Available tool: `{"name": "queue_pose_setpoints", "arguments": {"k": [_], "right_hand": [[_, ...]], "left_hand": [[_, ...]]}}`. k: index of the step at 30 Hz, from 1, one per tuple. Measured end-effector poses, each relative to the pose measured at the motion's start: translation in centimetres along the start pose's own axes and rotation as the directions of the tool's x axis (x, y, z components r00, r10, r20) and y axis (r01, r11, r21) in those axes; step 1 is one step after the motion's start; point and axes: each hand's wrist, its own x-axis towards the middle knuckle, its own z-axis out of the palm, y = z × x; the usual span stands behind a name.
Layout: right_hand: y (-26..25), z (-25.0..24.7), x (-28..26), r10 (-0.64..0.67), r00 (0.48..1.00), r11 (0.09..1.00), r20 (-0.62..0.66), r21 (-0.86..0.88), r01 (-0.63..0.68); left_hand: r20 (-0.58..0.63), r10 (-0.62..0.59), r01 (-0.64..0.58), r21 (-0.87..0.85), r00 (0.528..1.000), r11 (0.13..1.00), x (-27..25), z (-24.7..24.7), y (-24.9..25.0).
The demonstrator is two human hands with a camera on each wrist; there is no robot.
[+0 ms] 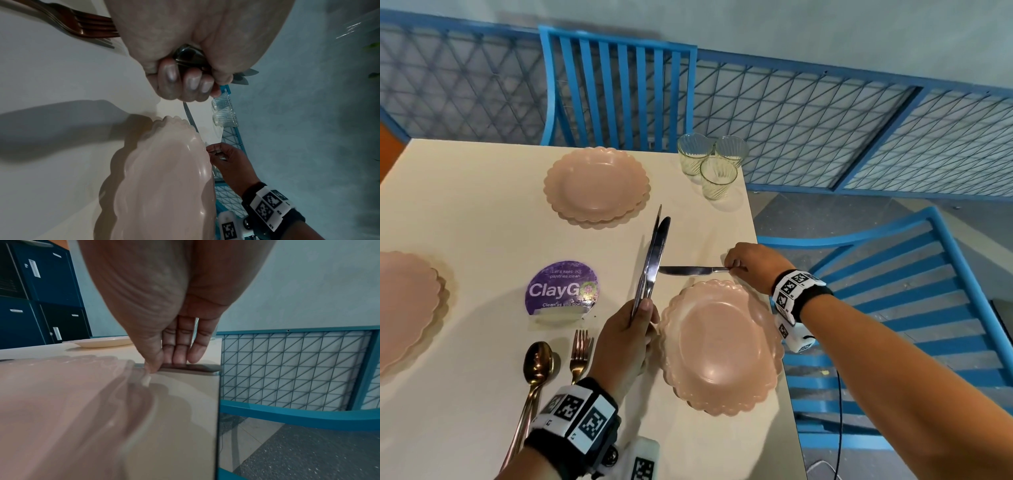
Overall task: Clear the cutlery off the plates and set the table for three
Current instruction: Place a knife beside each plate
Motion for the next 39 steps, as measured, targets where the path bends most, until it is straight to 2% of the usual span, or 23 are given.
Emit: {"name": "queue_pose_setpoints", "arguments": {"k": [14,16,18,20,22,24,26,28,30,32,35,39], "right_hand": [[-0.8,-1.0,-0.6,0.054,0.998,0.997,0.040,0.050,-0.056],[-0.8,-1.6,-1.1,0.073,0.997,0.992,0.000,0.106,-0.072],[-1.6,-2.7,-2.1,0.049,0.989,0.992,-0.137,0.121,-0.032],[-4.1,-3.8,-3.8,-0.083,0.952,0.992,-0.296,0.069,0.108],[-8.3,-5.0,-5.9,-0.279,0.876,0.951,-0.393,0.014,0.308],[-13.5,-5.6,-6.9,-0.488,0.767,0.863,-0.416,-0.094,0.497],[-18.4,-5.5,-6.7,-0.641,0.676,0.763,-0.363,-0.211,0.611],[-22.4,-4.9,-5.5,-0.717,0.620,0.697,-0.318,-0.317,0.644],[-25.3,-4.6,-4.0,-0.747,0.591,0.664,-0.304,-0.371,0.649],[-27.3,-4.8,-2.6,-0.772,0.565,0.634,-0.292,-0.421,0.648],[-30.7,-5.3,-0.1,-0.814,0.529,0.573,-0.239,-0.482,0.663],[-34.0,-6.7,3.0,-0.851,0.516,0.486,-0.102,-0.528,0.697]], "left_hand": [[-0.005,0.070,-0.070,-0.002,0.998,0.998,-0.3,-1.1,-0.2],[-0.041,0.130,-0.126,0.088,0.991,0.988,-0.3,-1.5,-0.1],[-0.092,0.202,-0.181,0.193,0.975,0.964,-0.3,-2.2,0.1],[-0.147,0.240,-0.197,0.257,0.960,0.946,-0.1,-3.4,0.8],[-0.159,0.256,-0.199,0.306,0.954,0.931,0.0,-4.7,1.6],[-0.131,0.285,-0.212,0.400,0.949,0.891,-0.2,-6.1,2.9],[-0.108,0.310,-0.237,0.428,0.945,0.872,-0.6,-7.3,4.3],[-0.082,0.355,-0.274,0.486,0.931,0.830,-0.9,-9.0,5.1],[-0.058,0.369,-0.289,0.513,0.928,0.808,-1.0,-11.0,5.6],[-0.074,0.337,-0.275,0.429,0.939,0.861,-0.7,-12.8,6.0],[-0.148,0.220,-0.193,0.179,0.964,0.965,0.4,-16.1,6.9],[-0.166,0.195,-0.178,0.116,0.967,0.977,2.5,-19.8,7.9]]}}
